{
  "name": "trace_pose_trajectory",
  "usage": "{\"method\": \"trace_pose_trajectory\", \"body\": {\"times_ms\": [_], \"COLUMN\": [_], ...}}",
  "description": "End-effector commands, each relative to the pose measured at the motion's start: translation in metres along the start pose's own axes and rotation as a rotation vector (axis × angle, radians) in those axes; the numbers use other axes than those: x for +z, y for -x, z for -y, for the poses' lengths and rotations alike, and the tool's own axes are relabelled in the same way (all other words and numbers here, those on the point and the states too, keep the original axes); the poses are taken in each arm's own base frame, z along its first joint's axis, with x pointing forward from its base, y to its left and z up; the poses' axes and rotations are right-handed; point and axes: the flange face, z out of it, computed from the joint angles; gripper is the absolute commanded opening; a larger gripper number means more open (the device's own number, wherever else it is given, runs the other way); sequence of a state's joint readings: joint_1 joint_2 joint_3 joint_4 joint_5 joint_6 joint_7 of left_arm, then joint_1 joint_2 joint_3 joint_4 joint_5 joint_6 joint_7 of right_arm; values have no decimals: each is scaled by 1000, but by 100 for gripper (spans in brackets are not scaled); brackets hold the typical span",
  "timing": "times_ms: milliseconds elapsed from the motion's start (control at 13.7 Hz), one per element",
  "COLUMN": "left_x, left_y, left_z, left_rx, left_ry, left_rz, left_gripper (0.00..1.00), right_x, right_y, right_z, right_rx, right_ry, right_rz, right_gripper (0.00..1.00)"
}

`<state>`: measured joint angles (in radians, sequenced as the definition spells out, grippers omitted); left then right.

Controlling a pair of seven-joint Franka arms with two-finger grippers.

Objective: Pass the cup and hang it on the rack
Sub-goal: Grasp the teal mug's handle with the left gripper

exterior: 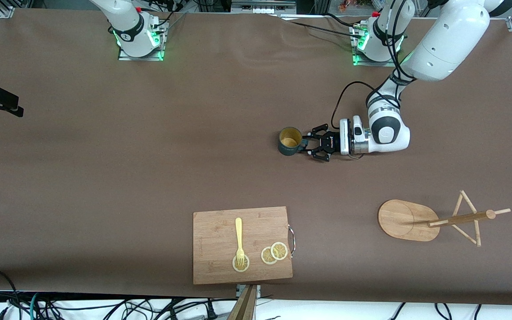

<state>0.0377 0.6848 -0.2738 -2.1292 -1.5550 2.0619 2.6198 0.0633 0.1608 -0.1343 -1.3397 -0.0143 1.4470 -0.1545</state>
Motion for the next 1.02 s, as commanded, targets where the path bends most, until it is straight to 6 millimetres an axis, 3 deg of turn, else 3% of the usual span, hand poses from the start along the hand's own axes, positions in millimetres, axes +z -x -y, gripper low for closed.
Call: {"method": "trace_pose_trajectory", "body": {"times_ms": [0, 292, 511, 657, 803, 949], "left_x": [9, 1, -33, -66, -131, -190], "left_y": [1, -7, -20, -31, -36, -26], "left_z": [1, -1, 7, 6, 10, 7], "left_rx": [11, -134, -232, -301, -381, -490], "left_ry": [-7, 38, 47, 51, 72, 75], "left_rz": [-44, -171, -276, -333, -321, -350], "left_gripper": [3, 0, 0, 0, 0, 0], "right_x": [0, 0, 1, 1, 1, 0], "right_y": [4, 1, 1, 1, 0, 0], "right_z": [-2, -3, -4, -4, -3, -3], "right_rx": [2, 3, 7, 7, 5, 5], "right_ry": [7, 9, 9, 9, 8, 8], "right_rz": [3, -3, -3, -3, -1, -3], "right_gripper": [100, 100, 100, 100, 100, 100]}}
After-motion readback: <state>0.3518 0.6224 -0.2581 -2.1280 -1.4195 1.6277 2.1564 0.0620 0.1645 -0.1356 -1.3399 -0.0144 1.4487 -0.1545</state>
